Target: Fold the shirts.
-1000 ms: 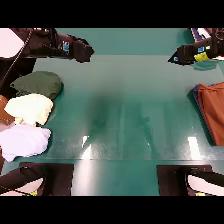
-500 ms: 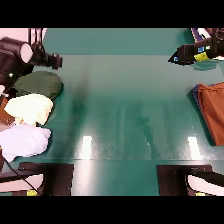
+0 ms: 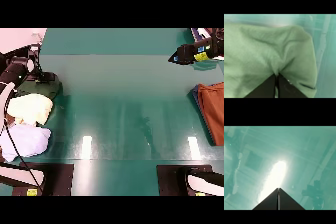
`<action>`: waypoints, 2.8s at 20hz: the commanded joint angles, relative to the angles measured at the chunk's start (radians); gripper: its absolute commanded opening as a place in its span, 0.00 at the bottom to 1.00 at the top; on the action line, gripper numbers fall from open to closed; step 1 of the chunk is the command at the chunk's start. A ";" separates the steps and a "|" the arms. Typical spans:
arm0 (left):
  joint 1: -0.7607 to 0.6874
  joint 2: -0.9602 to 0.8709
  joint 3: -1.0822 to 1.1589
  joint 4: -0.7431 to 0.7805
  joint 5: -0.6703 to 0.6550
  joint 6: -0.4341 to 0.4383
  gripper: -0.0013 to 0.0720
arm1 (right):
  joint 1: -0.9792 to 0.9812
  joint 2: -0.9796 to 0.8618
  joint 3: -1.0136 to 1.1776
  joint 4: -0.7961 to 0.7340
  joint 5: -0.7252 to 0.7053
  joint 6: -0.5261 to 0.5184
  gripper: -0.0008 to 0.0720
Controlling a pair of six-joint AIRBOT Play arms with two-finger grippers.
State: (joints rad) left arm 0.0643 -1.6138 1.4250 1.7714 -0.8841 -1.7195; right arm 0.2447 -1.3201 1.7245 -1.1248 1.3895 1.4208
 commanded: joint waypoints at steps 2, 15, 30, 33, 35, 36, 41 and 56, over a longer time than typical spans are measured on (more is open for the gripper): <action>0.007 0.084 0.066 0.001 -0.030 -0.001 0.06 | 0.005 0.007 0.002 0.000 -0.006 0.004 0.04; -0.510 0.603 0.390 -0.085 -0.311 0.114 0.06 | -0.011 0.165 0.229 -0.108 -0.178 0.003 0.04; -0.452 0.243 0.174 -0.209 -0.322 0.000 0.84 | -0.073 0.161 0.285 -0.105 -0.028 0.003 0.04; -0.334 0.242 -0.065 -0.484 -0.252 0.089 0.84 | -0.070 0.150 0.285 -0.105 -0.024 0.003 0.04; -0.313 0.230 -0.209 -0.595 -0.182 0.143 0.84 | -0.060 0.137 0.284 -0.105 -0.024 0.003 0.04; -0.313 0.213 -0.260 -0.617 -0.150 0.157 0.84 | -0.052 0.130 0.284 -0.105 -0.024 0.003 0.04; -0.314 0.080 -0.306 -0.761 -0.038 0.193 0.84 | -0.009 0.082 0.284 -0.106 -0.006 0.003 0.04; -0.266 0.147 -0.031 -0.595 -0.073 0.235 0.06 | -0.007 0.119 -0.446 0.015 0.055 0.105 0.33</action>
State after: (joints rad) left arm -0.2081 -1.4891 1.3544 1.1030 -0.9360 -1.4868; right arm 0.2356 -1.2243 1.5452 -1.1984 1.5055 1.4921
